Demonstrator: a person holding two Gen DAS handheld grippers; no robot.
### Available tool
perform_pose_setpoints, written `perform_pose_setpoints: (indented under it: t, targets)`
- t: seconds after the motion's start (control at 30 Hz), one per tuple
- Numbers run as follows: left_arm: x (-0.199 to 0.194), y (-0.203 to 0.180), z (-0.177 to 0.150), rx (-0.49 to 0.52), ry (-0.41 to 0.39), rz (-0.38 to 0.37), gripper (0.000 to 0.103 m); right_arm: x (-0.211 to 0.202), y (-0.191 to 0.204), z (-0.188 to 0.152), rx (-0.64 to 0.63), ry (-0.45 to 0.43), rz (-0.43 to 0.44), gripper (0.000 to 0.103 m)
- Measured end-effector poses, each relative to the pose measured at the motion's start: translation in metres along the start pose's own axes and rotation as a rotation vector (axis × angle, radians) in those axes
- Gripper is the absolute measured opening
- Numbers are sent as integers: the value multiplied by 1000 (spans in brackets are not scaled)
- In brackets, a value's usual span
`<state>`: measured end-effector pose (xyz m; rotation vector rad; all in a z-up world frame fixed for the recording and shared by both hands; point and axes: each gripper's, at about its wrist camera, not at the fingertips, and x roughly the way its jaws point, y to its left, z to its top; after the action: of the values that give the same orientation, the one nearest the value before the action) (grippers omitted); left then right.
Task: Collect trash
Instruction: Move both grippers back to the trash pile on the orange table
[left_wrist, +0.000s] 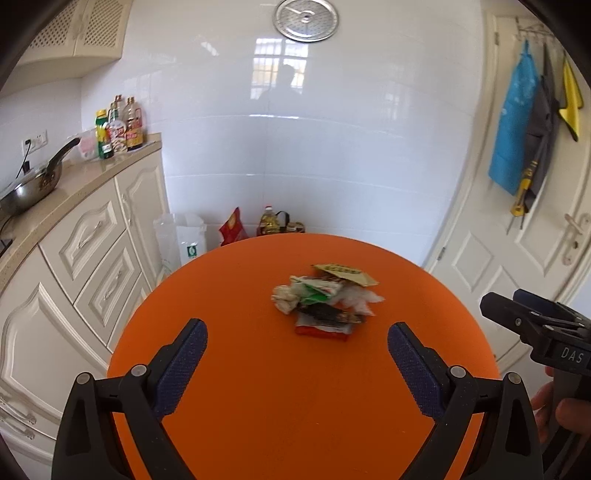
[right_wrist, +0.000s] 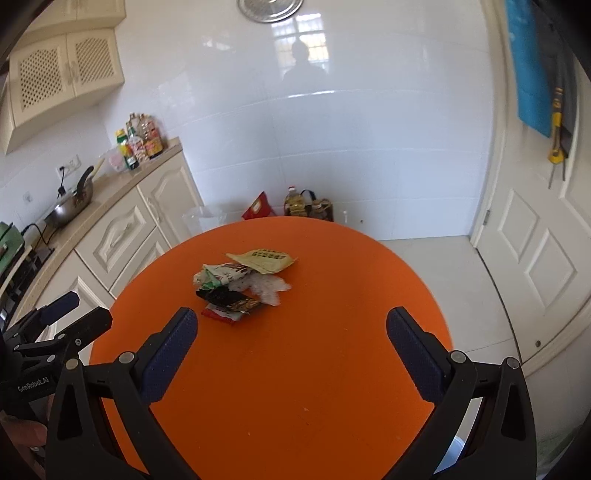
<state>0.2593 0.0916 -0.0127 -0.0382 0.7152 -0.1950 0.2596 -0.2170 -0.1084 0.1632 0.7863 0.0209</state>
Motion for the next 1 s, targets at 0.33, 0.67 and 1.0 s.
perform_pose_setpoints:
  t: [0.33, 0.67, 1.0]
  targets:
    - [101, -19, 40, 30, 69, 4, 96, 84, 5, -4, -14, 143, 17, 103]
    - [208, -43, 67, 105, 140, -16, 96, 115, -22, -8, 30, 203, 3, 103]
    - [223, 11, 60, -29, 189, 62, 96, 142, 44, -9, -184, 216, 189, 102]
